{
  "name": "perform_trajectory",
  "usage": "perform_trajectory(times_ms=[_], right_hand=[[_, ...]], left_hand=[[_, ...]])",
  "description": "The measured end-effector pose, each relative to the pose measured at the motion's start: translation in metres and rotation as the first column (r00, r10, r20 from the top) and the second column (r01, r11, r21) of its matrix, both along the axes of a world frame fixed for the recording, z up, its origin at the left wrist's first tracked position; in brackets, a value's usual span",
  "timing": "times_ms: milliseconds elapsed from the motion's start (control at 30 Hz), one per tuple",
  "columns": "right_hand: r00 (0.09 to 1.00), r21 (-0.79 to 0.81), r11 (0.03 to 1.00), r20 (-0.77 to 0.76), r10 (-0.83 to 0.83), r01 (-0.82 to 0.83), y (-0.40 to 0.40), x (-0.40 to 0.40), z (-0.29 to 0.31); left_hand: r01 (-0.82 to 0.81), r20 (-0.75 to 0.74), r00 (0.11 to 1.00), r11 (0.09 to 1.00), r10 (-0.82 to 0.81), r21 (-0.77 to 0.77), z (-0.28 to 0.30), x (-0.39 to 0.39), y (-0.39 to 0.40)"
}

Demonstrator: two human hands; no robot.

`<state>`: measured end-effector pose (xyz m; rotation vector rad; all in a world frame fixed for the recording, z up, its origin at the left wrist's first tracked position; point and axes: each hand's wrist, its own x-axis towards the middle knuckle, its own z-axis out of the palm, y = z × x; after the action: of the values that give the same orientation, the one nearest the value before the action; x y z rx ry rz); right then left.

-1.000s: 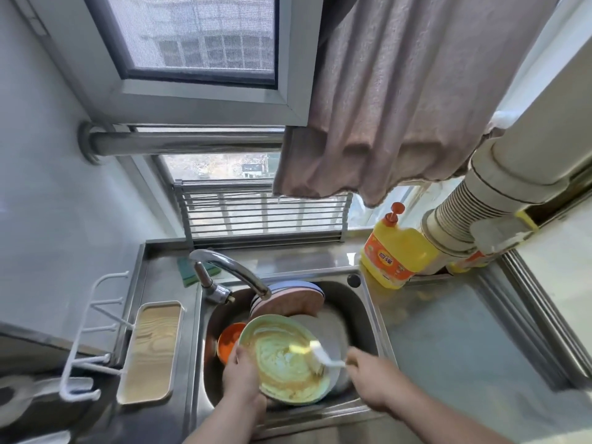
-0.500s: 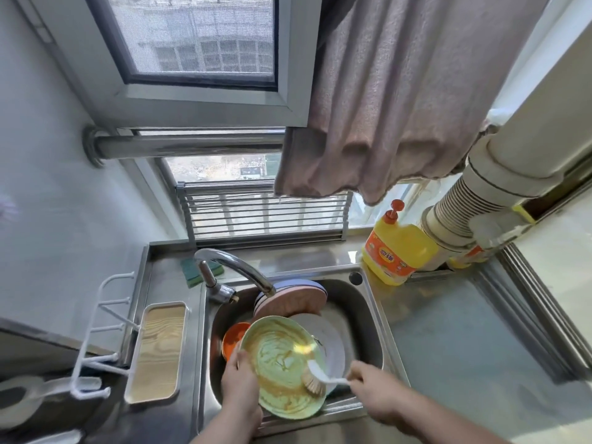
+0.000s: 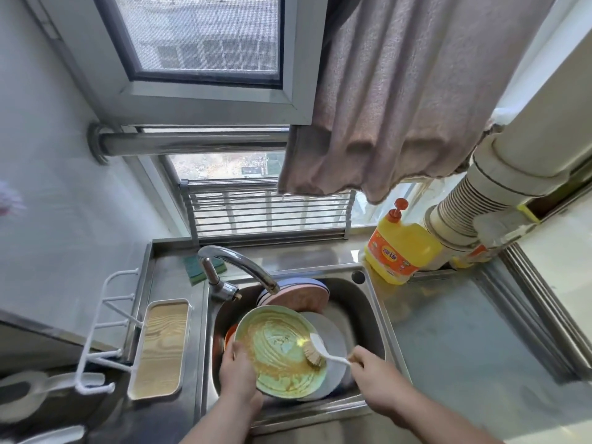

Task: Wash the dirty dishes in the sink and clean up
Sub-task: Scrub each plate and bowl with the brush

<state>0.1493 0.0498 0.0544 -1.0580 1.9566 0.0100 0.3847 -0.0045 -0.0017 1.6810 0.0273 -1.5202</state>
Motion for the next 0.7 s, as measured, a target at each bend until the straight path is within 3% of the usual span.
perform_trajectory(times_ms=[100,300,433,600,700], right_hand=[[0.995,-0.085,0.993,0.07,-0.075,0.081,-0.026,0.019,0.005],[0.964,-0.117,0.982,0.204,0.172,-0.15,-0.028,0.073,0.024],[0.932,-0.077,0.971,0.273,0.238,-0.225,-0.002,0.071,0.035],[0.951,-0.137,0.98,0.257,0.174,-0.143,-0.01,0.072,0.04],[0.945,-0.075,0.979,0.258,0.202,-0.189,-0.005,0.065,0.035]], left_hand=[[0.071,-0.019,0.997,0.996,-0.072,-0.047,0.005,-0.014,0.014],[0.069,-0.079,0.994,0.997,-0.072,-0.034,0.007,-0.016,0.0],[0.042,-0.17,0.985,0.998,-0.033,0.051,-0.008,0.006,-0.019],[0.213,-0.195,0.963,0.97,-0.188,0.116,0.018,-0.014,-0.004],[0.182,-0.22,0.961,0.982,-0.167,0.047,0.01,-0.007,-0.014]])
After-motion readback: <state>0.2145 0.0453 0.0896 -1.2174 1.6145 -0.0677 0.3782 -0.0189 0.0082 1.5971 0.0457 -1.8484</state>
